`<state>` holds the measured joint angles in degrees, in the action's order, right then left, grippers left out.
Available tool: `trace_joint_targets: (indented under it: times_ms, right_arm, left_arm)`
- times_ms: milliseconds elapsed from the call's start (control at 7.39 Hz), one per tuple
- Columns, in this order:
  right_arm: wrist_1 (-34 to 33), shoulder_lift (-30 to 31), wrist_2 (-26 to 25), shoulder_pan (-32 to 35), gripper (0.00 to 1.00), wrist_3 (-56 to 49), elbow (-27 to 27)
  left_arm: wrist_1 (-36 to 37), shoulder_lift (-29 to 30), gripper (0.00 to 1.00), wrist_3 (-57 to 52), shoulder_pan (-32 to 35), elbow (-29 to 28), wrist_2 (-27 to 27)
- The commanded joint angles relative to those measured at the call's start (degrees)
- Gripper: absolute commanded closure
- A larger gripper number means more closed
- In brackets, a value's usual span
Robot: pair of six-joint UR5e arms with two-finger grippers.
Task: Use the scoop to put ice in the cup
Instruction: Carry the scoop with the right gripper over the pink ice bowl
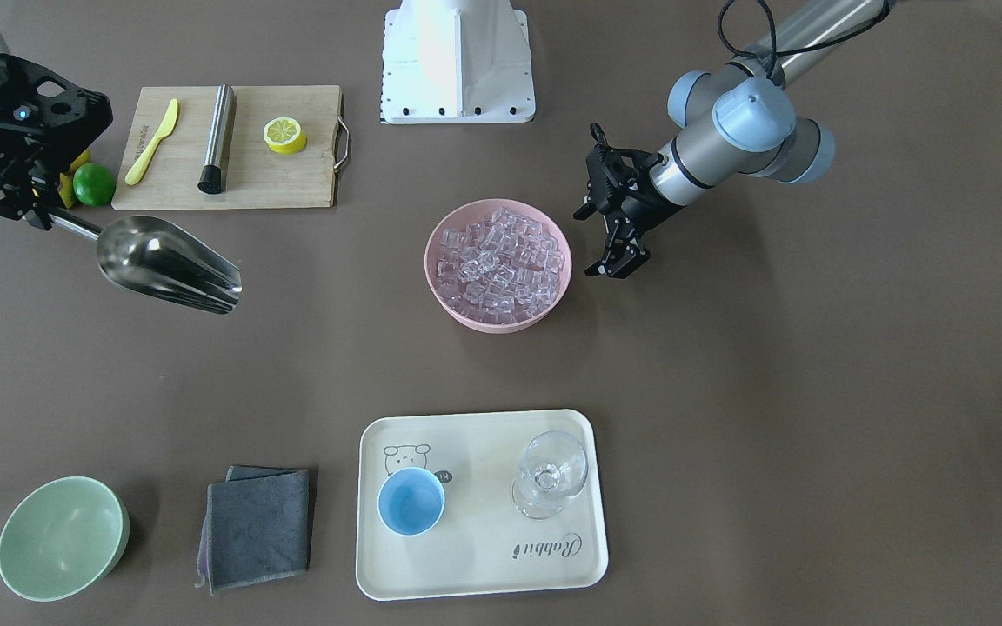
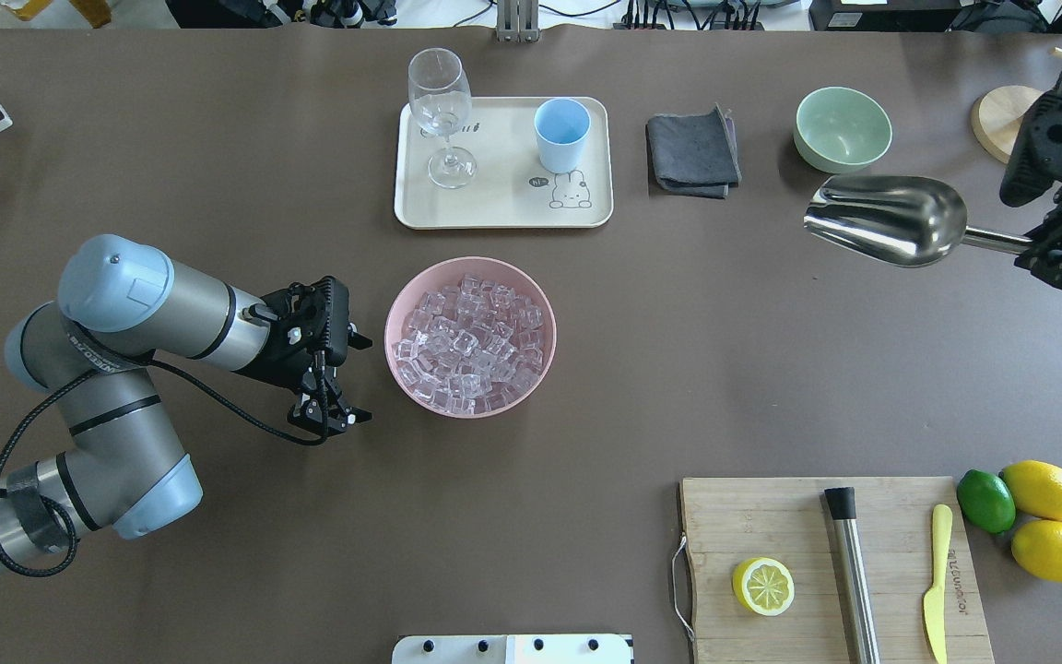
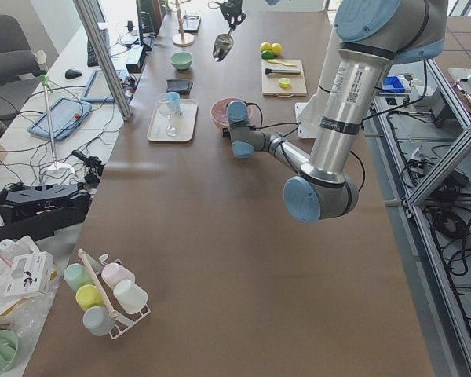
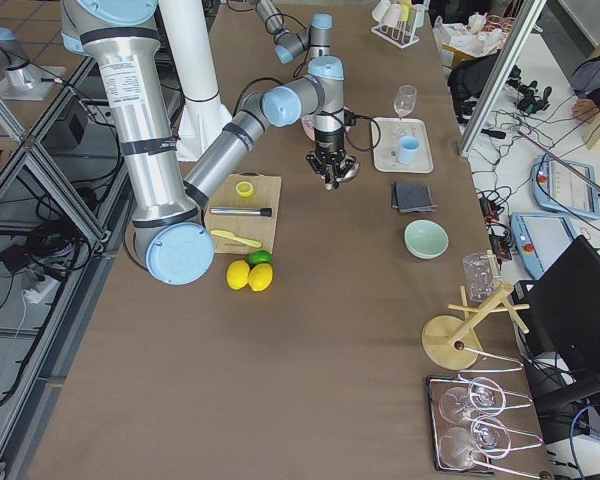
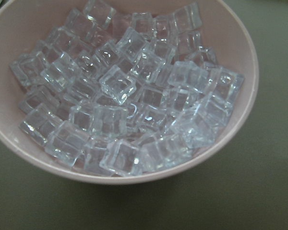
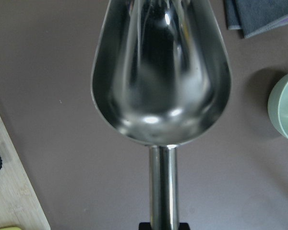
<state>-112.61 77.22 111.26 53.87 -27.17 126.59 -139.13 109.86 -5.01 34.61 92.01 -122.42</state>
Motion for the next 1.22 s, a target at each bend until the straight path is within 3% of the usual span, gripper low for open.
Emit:
trace_joint_targets:
  times_ms: [0, 271, 541, 1082]
  right_arm:
    - [-5.3, -10.46, 0.53, -2.79, 1.0, 0.27, -3.53]
    - [-17.5, -21.18, -0.69, -6.22, 1.0, 0.54, -5.46]
    - [-26.12, -28.32, -5.59, -9.12, 1.0, -0.24, -7.75]
    - [-32.14, -36.79, -11.51, -16.51, 1.0, -0.43, -14.44]
  left_arm:
    - [0.09, 0.18, 0.01, 0.09, 0.55, -0.77, 0.16]
    - [0.09, 2.19, 0.01, -0.17, 0.73, -2.08, 0.16]
    - [0.09, 3.26, 0.01, -1.22, 0.73, -3.23, 0.25]
    - [0.0, 3.08, 0.01, -2.29, 1.69, -3.59, 0.16]
